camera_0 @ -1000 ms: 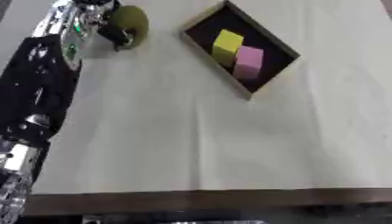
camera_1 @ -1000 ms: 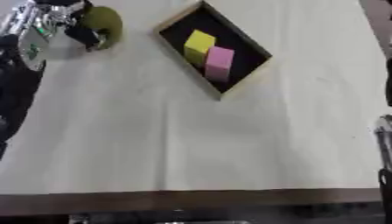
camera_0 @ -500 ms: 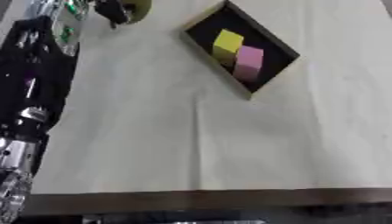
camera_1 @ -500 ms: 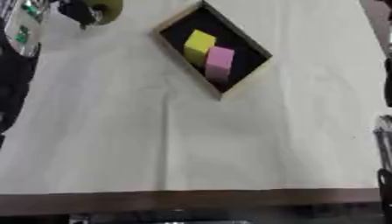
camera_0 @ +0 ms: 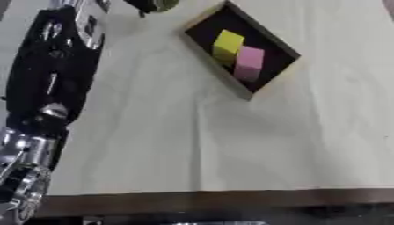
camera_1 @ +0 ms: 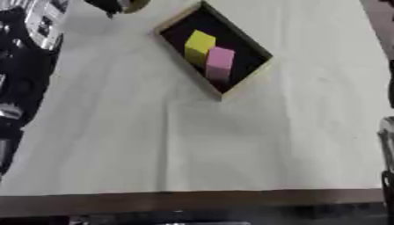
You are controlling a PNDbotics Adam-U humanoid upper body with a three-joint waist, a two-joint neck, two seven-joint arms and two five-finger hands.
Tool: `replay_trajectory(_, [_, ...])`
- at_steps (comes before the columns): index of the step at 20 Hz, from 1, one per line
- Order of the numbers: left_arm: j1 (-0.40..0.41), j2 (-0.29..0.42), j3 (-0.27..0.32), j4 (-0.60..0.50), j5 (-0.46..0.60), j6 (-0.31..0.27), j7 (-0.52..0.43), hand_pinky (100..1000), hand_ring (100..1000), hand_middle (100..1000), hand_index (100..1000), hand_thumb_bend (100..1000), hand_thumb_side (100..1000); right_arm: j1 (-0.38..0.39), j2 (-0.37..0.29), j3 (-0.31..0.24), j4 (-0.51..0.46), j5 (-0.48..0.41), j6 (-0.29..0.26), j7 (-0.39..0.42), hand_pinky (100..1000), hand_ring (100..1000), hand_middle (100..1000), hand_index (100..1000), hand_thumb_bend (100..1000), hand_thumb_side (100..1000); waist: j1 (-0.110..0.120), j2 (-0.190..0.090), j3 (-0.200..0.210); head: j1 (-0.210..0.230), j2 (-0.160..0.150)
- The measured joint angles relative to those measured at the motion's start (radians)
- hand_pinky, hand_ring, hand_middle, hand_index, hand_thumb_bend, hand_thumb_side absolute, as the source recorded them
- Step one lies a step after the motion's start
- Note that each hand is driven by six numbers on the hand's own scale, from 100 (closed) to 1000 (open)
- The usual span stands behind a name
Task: Pick up objects on the table and place them in the box.
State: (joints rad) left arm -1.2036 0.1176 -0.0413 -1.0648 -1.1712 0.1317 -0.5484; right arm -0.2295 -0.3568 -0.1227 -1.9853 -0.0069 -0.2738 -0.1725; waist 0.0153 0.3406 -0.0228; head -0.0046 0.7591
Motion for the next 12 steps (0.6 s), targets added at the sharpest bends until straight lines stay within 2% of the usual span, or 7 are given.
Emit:
replay_trajectory(8, [-0.002, -0.093, -0.023, 0.034, -0.009, -0.031, 0.018, 733, 646, 593, 716, 100, 262, -0.01, 0.001, 0.001, 0.0, -0.004, 0.0, 0.003, 918, 868, 609, 904, 100, 629, 0.001, 0.003, -0.014, 0.01, -0.004])
replay_trajectory(12, [0.0, -0.125, -0.018, 0.074, -0.046, -0.023, 0.046, 731, 648, 594, 718, 100, 259, -0.017, 0.001, 0.001, 0.0, -0.005, 0.0, 0.004, 918, 868, 609, 904, 100, 629, 0.001, 0.005, -0.018, 0.016, -0.005])
